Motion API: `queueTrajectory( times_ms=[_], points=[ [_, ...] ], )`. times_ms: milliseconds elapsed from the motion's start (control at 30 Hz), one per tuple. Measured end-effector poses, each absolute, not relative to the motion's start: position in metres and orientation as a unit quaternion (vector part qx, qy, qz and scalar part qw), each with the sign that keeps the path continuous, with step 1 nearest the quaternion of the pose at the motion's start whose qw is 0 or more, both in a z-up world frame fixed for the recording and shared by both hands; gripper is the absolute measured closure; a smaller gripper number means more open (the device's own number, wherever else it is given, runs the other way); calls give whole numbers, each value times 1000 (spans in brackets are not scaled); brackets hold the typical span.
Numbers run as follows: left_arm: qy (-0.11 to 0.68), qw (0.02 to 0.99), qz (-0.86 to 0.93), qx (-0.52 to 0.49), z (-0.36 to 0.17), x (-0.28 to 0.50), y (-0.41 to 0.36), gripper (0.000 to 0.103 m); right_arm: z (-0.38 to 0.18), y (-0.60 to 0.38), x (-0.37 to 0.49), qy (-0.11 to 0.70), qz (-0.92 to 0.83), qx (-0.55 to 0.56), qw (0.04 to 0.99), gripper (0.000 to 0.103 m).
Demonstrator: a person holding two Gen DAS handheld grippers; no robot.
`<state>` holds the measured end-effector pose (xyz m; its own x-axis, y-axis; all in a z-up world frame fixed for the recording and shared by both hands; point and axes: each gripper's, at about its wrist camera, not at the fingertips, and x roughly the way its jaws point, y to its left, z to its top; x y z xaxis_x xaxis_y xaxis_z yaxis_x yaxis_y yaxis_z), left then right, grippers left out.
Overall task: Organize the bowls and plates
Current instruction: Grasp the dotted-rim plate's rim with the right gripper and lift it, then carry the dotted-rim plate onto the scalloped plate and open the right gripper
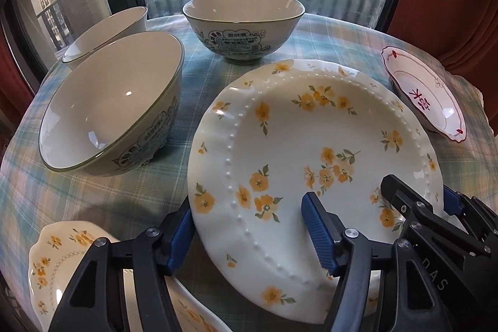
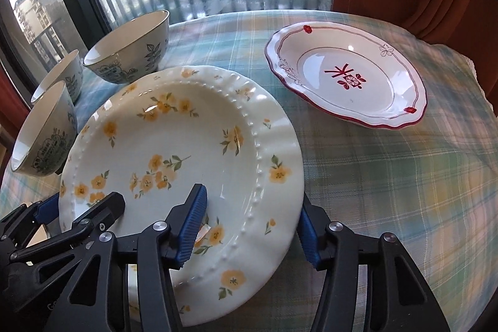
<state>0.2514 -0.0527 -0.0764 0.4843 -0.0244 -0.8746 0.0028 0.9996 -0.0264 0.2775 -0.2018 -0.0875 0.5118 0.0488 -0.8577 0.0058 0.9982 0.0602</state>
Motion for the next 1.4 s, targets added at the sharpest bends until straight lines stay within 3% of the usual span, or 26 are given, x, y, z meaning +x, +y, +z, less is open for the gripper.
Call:
queueTrajectory(
  times_ms=[833, 1033, 1133, 1400],
  points=[
    [503, 862, -60, 15, -72, 201, -90, 37, -72, -237, 211, 498, -16, 37, 866, 53],
    [513, 856, -61, 27, -76, 213, -86, 31, -73, -231, 217, 500, -26, 15, 866, 52],
    [506, 860, -48, 44, -76, 219, -86, 31, -77, -231, 226, 506, -32, 7, 862, 44],
    [509, 857, -56, 50, -79, 240, -89, 28, -80, -235, 254, 508, -31, 10, 861, 43]
  ],
)
